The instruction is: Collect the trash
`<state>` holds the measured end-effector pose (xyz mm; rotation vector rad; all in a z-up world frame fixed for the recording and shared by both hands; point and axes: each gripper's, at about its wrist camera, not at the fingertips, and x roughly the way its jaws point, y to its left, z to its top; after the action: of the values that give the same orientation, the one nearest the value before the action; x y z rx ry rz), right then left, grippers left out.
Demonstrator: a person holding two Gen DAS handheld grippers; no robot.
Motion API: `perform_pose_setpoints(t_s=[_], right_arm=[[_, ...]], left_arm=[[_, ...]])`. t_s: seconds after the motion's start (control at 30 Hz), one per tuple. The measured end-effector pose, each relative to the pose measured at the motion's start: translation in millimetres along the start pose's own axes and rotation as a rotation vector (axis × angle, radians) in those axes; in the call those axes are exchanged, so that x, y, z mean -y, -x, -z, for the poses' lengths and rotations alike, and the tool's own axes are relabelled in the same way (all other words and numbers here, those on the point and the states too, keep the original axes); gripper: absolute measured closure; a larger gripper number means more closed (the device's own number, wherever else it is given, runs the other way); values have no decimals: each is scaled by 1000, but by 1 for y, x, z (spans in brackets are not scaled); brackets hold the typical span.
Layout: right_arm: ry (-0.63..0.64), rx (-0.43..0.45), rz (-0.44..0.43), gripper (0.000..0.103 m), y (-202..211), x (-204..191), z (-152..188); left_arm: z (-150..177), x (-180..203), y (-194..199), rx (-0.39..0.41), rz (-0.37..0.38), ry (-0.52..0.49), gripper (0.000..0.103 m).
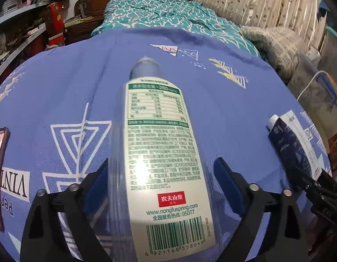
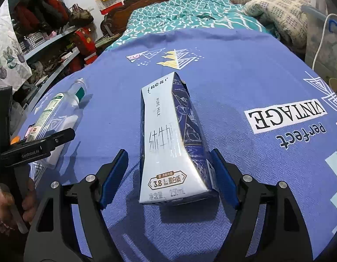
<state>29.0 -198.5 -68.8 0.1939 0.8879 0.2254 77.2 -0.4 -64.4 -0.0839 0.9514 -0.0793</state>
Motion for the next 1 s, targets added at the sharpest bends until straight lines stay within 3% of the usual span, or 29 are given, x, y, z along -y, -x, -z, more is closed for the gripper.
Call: perform_pose_setpoints(t_s=[1.0], right_arm=[[-21,1,-29,23,-2,6,0]], left_arm=[[4,6,-3,-2,-35,-31,9]])
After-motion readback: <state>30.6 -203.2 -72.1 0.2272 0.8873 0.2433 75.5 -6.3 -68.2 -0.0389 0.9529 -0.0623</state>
